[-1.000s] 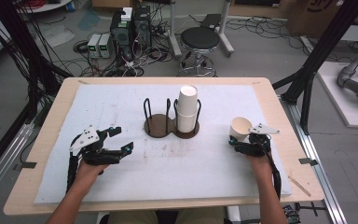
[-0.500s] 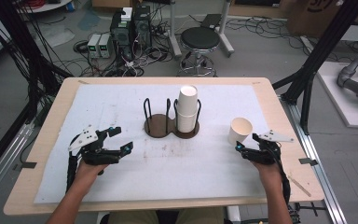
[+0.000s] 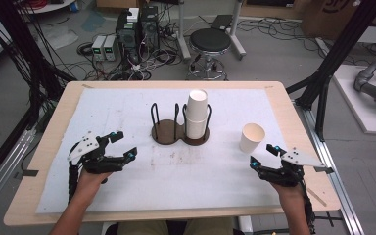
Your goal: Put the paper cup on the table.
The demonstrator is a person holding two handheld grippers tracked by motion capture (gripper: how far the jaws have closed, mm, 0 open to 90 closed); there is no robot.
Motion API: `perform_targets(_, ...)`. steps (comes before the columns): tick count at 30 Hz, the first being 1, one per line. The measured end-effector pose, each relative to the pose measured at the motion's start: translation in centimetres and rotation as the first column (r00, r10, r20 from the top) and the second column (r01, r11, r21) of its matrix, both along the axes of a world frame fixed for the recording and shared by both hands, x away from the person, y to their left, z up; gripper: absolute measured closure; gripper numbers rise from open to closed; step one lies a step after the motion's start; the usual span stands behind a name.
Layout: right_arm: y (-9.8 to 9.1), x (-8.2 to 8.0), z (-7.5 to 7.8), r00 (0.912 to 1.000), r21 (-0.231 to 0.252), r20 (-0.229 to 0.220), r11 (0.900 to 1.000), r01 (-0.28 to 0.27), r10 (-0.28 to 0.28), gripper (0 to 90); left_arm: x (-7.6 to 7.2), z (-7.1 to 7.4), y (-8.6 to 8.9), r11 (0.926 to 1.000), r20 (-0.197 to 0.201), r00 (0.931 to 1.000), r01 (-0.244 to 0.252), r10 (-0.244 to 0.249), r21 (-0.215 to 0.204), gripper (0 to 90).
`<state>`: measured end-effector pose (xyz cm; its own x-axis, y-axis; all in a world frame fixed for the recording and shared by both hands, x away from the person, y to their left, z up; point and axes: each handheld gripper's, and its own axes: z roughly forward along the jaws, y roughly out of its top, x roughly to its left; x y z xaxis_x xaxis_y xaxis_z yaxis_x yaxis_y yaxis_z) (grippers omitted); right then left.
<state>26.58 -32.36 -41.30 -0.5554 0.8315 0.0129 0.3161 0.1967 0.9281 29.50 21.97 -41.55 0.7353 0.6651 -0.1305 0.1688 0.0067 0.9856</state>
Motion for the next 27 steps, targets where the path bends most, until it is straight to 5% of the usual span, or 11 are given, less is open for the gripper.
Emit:
perform_targets(6, 1.0, 0.0, 0.5, 0.9984, 0.016, 0.046, 0.9993, -0.034, 0.033, 21.4, -0.4, 0.0, 0.6, 0.9999, -0.001, 0.9999, -0.013, 0.013, -0.003, 16.5)
perform_targets(27, 3.0, -0.8, 1.2, 0.9949, 0.007, 0.049, 0.9961, -0.088, 0.088, 21.6, -1.7, 0.3, 1.1, 0.9998, 0.030, 0.9993, -0.021, 0.021, -0.002, 16.6)
